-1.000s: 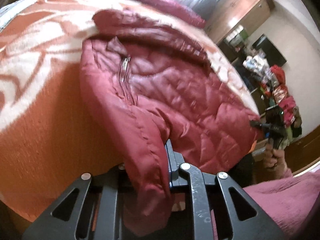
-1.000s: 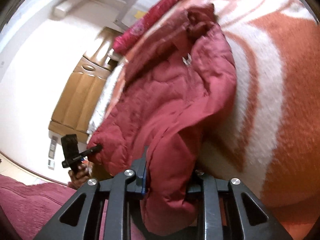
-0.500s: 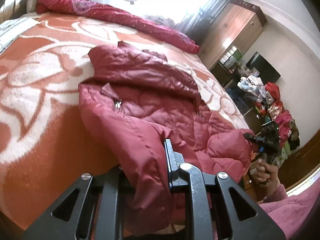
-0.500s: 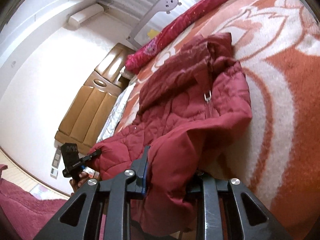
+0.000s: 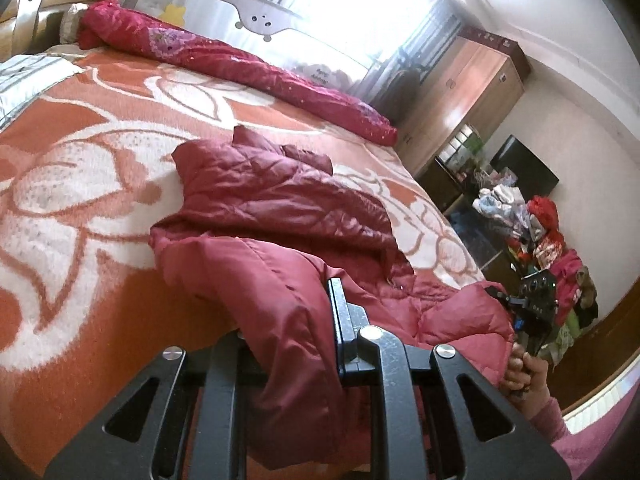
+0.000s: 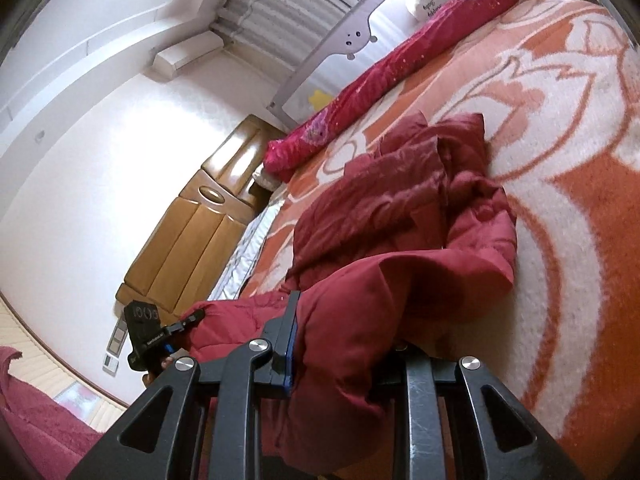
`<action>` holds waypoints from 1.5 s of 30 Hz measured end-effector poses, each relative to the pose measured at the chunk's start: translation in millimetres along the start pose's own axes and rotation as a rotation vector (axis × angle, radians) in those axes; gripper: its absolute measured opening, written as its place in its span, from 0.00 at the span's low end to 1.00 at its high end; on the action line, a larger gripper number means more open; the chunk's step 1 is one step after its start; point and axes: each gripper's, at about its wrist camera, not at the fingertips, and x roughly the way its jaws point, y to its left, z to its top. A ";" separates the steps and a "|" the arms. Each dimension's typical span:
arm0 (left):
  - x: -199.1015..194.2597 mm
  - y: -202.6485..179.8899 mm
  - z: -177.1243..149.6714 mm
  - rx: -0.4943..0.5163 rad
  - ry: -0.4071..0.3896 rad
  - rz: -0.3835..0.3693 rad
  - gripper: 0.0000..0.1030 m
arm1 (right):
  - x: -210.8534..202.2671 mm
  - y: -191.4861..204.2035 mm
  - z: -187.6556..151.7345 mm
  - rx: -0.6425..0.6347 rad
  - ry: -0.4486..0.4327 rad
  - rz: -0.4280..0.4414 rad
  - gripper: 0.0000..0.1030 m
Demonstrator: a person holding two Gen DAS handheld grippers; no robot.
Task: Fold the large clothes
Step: 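Lift the hem with both grippers and fold it toward the collar, then lower the folded hem onto the jacket and open both grippers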
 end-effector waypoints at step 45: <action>159.8 66.8 176.1 -0.147 -0.006 0.199 0.15 | 153.8 -60.7 201.0 0.058 -0.106 -0.353 0.22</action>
